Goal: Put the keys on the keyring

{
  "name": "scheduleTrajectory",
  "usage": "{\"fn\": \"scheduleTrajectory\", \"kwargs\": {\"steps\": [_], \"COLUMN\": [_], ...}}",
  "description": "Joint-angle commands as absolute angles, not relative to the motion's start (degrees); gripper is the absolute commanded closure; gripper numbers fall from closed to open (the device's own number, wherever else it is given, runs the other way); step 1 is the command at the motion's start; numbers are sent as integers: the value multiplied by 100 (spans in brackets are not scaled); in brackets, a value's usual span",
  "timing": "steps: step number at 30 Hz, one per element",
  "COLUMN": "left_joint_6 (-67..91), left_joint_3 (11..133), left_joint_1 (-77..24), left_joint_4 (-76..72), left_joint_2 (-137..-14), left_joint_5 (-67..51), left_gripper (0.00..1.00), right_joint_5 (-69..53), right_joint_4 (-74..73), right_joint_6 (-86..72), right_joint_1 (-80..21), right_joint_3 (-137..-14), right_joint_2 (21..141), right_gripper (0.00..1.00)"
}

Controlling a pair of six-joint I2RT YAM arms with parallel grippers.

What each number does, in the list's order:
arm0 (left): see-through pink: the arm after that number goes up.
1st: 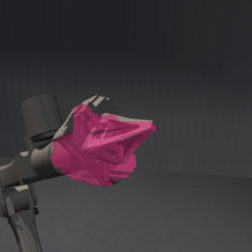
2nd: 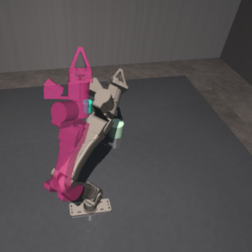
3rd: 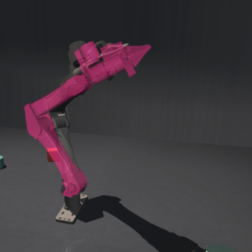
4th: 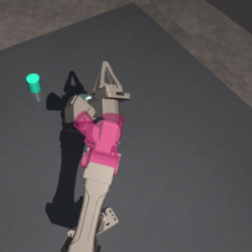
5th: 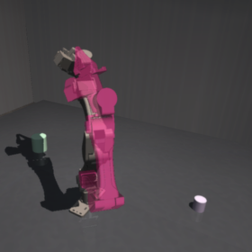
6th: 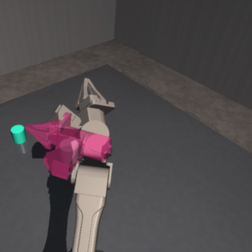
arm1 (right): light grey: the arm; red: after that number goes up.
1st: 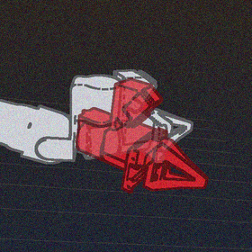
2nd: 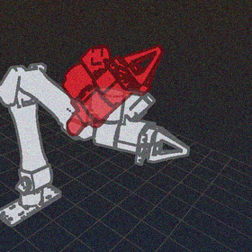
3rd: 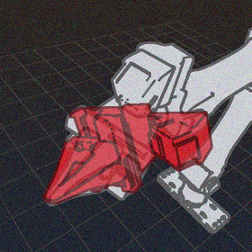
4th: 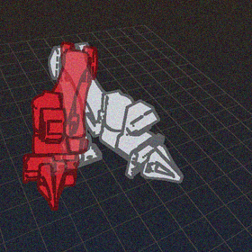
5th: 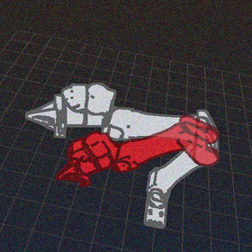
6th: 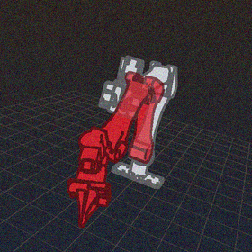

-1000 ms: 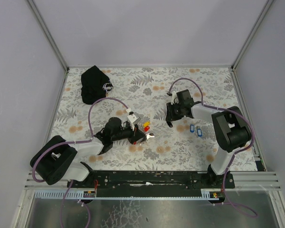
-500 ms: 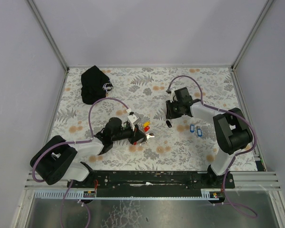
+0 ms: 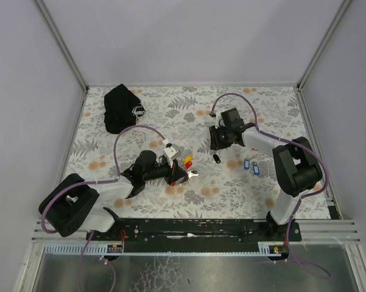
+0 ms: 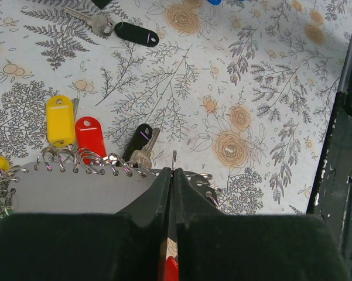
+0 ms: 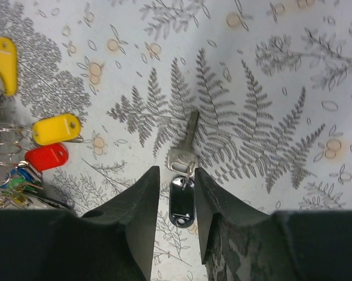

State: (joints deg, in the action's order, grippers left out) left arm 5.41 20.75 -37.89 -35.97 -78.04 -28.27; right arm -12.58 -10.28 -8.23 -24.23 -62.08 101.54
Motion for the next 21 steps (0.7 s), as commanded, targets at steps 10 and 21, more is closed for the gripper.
{"fn": "scheduleTrajectory", "kwargs": {"steps": [10,21], "left_joint_6": [435,414], "left_joint_3": [2231,2250], "left_joint_1": [-3832,-3858], "left_joint_4": [-3674,-3629], "left_joint_2": [-7781,-7813], "left_joint_5": [-2962,-2973], "left_gripper": [99,99], "right_joint_5": [-2104,-1522], "right_joint_4": [-1321,-1825], "right_joint_6": [-290,-423], "right_joint_1": [-2735,-2508], "right_joint_3": [-7296,-7332], "right_joint_2": [11063,11245], "right_gripper": [62,61]}}
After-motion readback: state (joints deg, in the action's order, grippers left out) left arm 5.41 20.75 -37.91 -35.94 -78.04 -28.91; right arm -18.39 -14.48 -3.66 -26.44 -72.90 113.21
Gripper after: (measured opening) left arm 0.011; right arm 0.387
